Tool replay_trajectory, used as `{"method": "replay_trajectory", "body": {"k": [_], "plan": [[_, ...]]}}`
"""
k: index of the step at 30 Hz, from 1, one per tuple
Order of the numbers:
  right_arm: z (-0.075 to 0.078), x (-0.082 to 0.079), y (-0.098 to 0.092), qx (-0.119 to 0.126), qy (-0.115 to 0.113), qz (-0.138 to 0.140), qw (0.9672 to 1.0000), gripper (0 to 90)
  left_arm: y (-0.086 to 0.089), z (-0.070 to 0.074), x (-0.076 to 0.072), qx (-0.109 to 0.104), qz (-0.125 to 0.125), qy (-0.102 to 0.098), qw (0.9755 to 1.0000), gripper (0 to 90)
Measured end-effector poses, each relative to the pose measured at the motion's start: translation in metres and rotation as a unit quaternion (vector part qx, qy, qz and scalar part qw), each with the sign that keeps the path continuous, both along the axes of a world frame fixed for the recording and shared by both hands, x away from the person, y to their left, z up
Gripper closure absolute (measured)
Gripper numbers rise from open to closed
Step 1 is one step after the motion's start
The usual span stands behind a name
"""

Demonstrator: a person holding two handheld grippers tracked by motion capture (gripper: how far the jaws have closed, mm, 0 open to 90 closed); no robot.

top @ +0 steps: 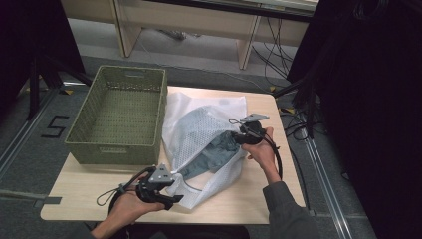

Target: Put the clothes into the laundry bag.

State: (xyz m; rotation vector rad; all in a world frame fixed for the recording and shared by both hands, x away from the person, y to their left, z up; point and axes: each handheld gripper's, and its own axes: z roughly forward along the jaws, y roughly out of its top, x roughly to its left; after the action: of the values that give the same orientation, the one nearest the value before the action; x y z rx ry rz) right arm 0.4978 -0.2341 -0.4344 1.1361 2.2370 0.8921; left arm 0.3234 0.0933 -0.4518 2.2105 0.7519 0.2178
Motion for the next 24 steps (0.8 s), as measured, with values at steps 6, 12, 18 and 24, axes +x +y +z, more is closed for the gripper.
{"method": "replay_trajectory", "body": {"k": [6, 12, 18, 24], "plan": [[-0.004, 0.009, 0.011, -0.024, -0.012, 0.003, 0.9996, 84.5, 0.017, 0.001, 0.001, 0.004, 0.015, -0.003, 0.9999, 38.2], [0.027, -0.017, 0.009, -0.026, -0.030, 0.027, 0.9988, 90.0, 0.027, 0.002, 0.002, -0.001, 0.037, -0.002, 0.9993, 37.7], [0.047, -0.049, 0.006, -0.029, -0.040, 0.064, 0.9967, 90.0, 0.032, 0.002, 0.002, -0.001, 0.047, -0.004, 0.9989, 37.4], [0.043, -0.096, 0.008, -0.046, 0.002, 0.112, 0.9926, 90.0, 0.031, 0.000, 0.001, -0.001, 0.051, -0.003, 0.9987, 37.4]]}}
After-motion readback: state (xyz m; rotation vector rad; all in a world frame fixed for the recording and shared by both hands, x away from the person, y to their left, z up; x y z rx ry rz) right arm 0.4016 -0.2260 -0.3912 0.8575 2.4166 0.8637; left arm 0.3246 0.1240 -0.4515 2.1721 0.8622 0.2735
